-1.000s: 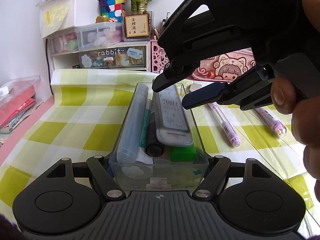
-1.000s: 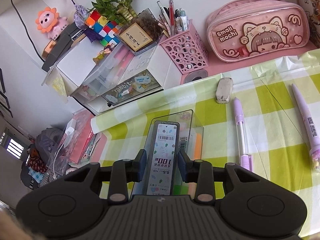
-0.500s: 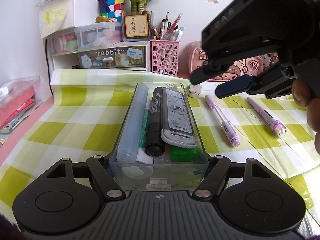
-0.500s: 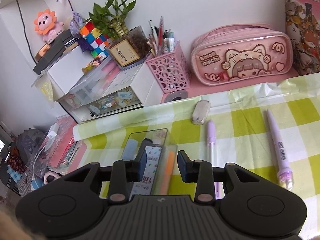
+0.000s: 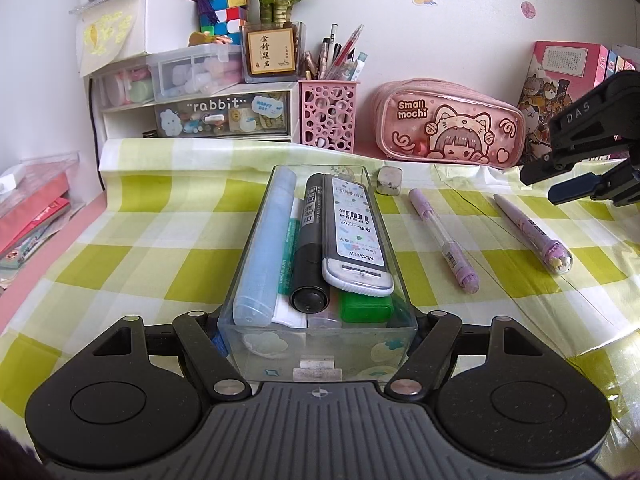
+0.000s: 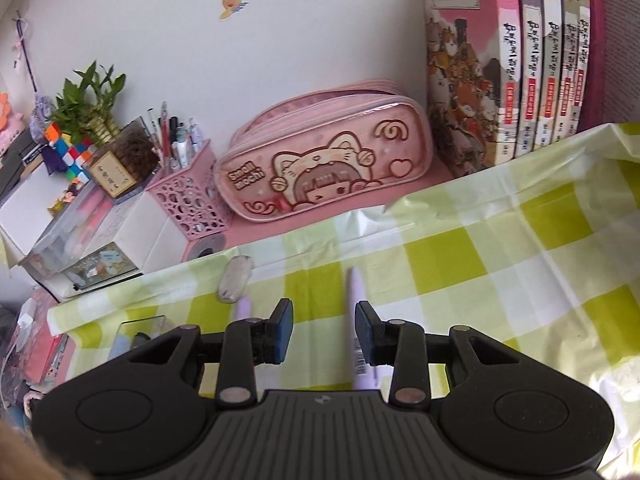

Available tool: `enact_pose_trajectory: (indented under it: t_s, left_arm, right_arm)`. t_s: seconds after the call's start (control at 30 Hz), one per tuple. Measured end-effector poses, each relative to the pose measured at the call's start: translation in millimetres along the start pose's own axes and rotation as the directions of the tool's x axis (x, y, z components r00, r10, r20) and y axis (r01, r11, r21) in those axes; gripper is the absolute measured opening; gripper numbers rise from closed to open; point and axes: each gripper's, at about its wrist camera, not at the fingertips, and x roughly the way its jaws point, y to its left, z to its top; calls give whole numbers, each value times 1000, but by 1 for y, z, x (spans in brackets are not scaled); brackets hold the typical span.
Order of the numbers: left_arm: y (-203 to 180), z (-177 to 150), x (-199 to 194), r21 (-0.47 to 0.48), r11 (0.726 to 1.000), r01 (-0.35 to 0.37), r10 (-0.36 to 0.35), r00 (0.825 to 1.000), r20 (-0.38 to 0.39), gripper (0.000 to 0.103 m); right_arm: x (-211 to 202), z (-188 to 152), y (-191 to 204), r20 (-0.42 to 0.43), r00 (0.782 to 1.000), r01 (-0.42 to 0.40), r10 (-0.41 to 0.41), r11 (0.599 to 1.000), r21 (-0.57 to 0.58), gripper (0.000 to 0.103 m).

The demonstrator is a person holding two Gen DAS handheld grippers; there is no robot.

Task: Organize stationery
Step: 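Move the right tool to the lilac pen and grasp it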

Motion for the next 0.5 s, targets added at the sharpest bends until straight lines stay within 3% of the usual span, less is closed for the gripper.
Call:
enact_pose_trajectory:
  t_s: [0.23, 0.5]
  left_arm:
    - [1, 0, 0, -2, 1000, 2, -2, 1000, 0, 73]
    - [1, 0, 1, 1, 1000, 3, -3, 1000, -1, 73]
  right_arm:
    - [15, -8, -17, -38, 998, 55, -56, 998, -24, 26]
    - [24, -11, -9, -65, 997, 41, -47, 996, -80, 24]
